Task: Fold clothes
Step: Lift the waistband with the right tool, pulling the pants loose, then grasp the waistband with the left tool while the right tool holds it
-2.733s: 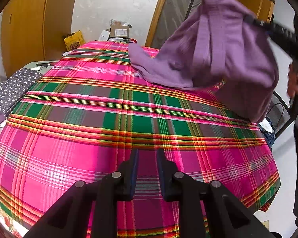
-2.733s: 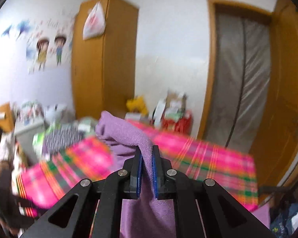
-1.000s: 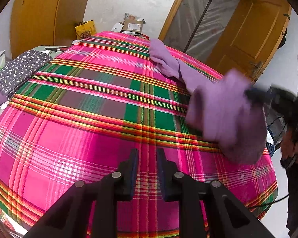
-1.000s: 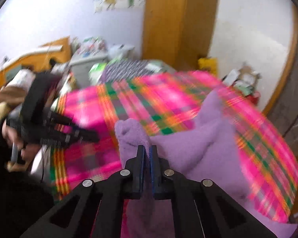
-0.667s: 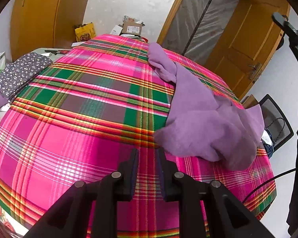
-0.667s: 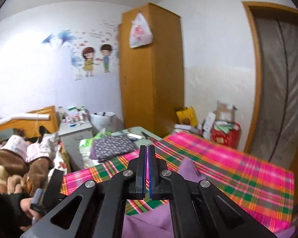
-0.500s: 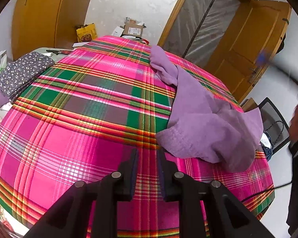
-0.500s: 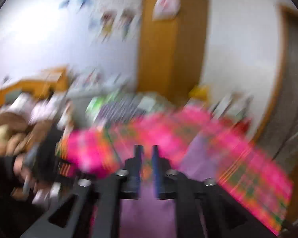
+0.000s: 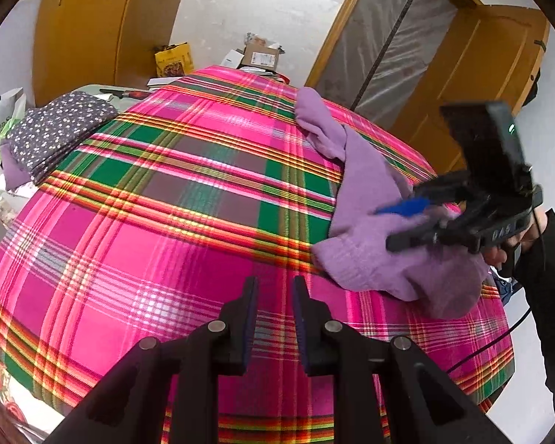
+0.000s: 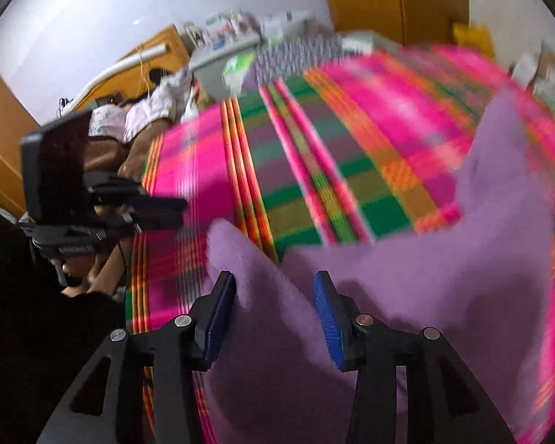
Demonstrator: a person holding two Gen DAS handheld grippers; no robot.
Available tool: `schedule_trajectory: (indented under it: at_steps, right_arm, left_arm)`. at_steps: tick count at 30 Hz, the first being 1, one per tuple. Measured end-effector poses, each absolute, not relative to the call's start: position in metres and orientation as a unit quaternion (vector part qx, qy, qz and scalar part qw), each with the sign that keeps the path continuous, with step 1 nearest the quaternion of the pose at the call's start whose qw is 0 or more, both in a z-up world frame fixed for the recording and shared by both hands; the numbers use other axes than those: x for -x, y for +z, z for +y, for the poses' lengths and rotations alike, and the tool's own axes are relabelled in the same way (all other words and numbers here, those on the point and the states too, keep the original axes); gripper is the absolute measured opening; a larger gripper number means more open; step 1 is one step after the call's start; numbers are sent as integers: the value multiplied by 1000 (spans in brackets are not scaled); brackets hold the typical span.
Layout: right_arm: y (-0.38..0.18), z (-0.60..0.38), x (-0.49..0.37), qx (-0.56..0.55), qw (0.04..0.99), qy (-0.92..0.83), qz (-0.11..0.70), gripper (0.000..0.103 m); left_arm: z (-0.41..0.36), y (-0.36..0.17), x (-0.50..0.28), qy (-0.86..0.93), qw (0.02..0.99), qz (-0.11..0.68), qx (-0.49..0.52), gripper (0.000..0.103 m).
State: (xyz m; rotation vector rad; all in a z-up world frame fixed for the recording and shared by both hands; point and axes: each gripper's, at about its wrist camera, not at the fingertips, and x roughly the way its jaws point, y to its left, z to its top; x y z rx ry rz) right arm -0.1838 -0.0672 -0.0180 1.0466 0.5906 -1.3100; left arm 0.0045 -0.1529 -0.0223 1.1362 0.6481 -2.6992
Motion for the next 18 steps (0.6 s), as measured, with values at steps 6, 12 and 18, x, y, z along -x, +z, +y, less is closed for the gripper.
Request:
schedule_trajectory:
  at_steps: [6, 12, 18]
  right_arm:
    - [-27, -55, 171, -452, 635, -567, 267, 21]
    - [11, -33, 154, -368, 626, -637, 260, 6]
    - [77, -21, 151, -260, 585, -738, 211, 6]
  left_arm:
    - [-161, -29, -4, -892, 79, 221, -386, 19]
    - [-159, -29, -1, -894, 71, 220, -385, 19]
    - [-157, -28, -1, -894, 70, 221, -384, 19]
